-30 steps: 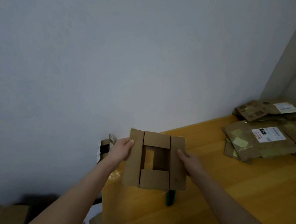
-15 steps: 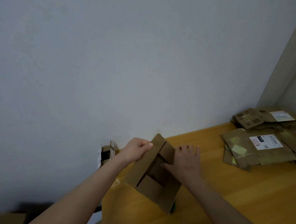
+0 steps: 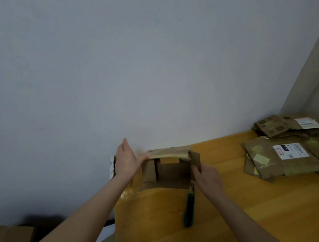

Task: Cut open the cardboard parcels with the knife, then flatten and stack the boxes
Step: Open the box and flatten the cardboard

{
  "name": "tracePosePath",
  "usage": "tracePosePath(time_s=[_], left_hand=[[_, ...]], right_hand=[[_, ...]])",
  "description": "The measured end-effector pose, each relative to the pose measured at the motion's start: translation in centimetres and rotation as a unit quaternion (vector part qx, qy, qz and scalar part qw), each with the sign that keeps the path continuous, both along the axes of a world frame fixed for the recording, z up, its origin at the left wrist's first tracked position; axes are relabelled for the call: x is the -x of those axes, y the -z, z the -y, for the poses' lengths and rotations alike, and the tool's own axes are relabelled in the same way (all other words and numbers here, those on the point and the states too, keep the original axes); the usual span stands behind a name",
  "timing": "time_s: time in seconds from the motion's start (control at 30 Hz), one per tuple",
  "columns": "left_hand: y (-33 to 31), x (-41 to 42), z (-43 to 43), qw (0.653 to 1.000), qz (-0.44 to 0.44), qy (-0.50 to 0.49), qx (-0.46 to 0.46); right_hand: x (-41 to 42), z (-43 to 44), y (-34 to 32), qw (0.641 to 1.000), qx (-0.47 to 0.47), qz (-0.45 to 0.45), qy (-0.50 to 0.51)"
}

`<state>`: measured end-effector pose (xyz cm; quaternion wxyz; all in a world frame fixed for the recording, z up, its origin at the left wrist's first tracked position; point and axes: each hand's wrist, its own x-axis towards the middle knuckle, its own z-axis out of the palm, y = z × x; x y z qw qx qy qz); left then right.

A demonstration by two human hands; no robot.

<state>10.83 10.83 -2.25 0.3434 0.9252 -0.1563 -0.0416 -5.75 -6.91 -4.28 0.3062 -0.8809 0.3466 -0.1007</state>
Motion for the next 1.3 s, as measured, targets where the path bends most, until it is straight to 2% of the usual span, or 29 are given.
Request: tracePosePath(time_s=[0.1, 0.17, 0.23, 0.37, 0.43, 0.47, 0.57, 0.63, 0.73, 0.83, 0.9, 0.93, 1.03, 1.1, 1.17, 1.23, 1.3], left_hand=[[1.8, 0.7, -0.3, 0.979, -0.188, 0.039, 0.063], [2.3, 1.2, 0.2, 0.965, -0.238, 0.062, 0.091], [2.3, 1.2, 0.8, 0.969, -0.226, 0.066, 0.074], [2.5, 0.5, 1.0, 0.991, -0.129, 0.03, -0.026], [2.5, 0.6, 0.8, 0.992, -0.117, 0.037, -0.03], [2.6, 0.5, 0.6, 0.989, -0.141, 0.051, -0.003], [2.5, 0.2, -0.6, 0.946, -0.277, 0.114, 0.122], [2.3, -0.3, -1.7, 0.911, -0.349, 0.116, 0.19], [2.2, -1.4, -2.9, 0.839, -0.453, 0.107, 0.282], [2.4, -2.2, -3.9, 0.794, -0.508, 0.173, 0.286], [3.0, -2.6, -4.2, 0.795, -0.511, 0.172, 0.278], [3.4, -2.7, -4.2, 0.812, -0.496, 0.146, 0.271], [4.1, -2.2, -3.8, 0.874, -0.414, 0.071, 0.243], [4.7, -2.0, -4.0, 0.894, -0.372, 0.058, 0.245], [5.2, -2.1, -4.8, 0.901, -0.361, 0.065, 0.231], [5.5, -2.1, -5.6, 0.899, -0.377, 0.061, 0.214], [6.0, -2.0, -6.2, 0.89, -0.396, 0.024, 0.224]], right_hand=[[0.1, 0.2, 0.0, 0.999, -0.023, 0.023, 0.035], [0.1, 0.3, 0.1, 0.996, -0.067, 0.042, 0.04], [0.2, 0.5, 0.4, 0.988, -0.138, 0.065, 0.025], [1.2, 0.7, 0.7, 0.958, -0.26, 0.119, -0.01], [1.4, 0.8, 0.9, 0.95, -0.284, 0.125, -0.02], [1.4, 1.0, 1.1, 0.949, -0.29, 0.126, -0.015], [1.6, 2.0, 2.0, 0.943, -0.304, 0.13, 0.029], [2.1, 2.8, 2.5, 0.929, -0.34, 0.137, 0.059], [2.7, 4.1, 3.2, 0.885, -0.441, 0.132, 0.064], [3.4, 4.7, 3.2, 0.825, -0.557, 0.096, -0.015], [3.4, 4.6, 3.4, 0.803, -0.589, 0.07, -0.061], [3.2, 4.4, 3.5, 0.798, -0.595, 0.066, -0.062], [1.8, 3.4, 4.7, 0.816, -0.576, 0.042, -0.037], [1.0, 2.5, 5.9, 0.803, -0.592, 0.017, -0.063], [0.5, 1.7, 7.2, 0.797, -0.598, -0.004, -0.09], [0.2, 1.2, 7.9, 0.814, -0.57, -0.023, -0.107], [-0.2, 0.4, 8.0, 0.83, -0.522, -0.088, -0.178]])
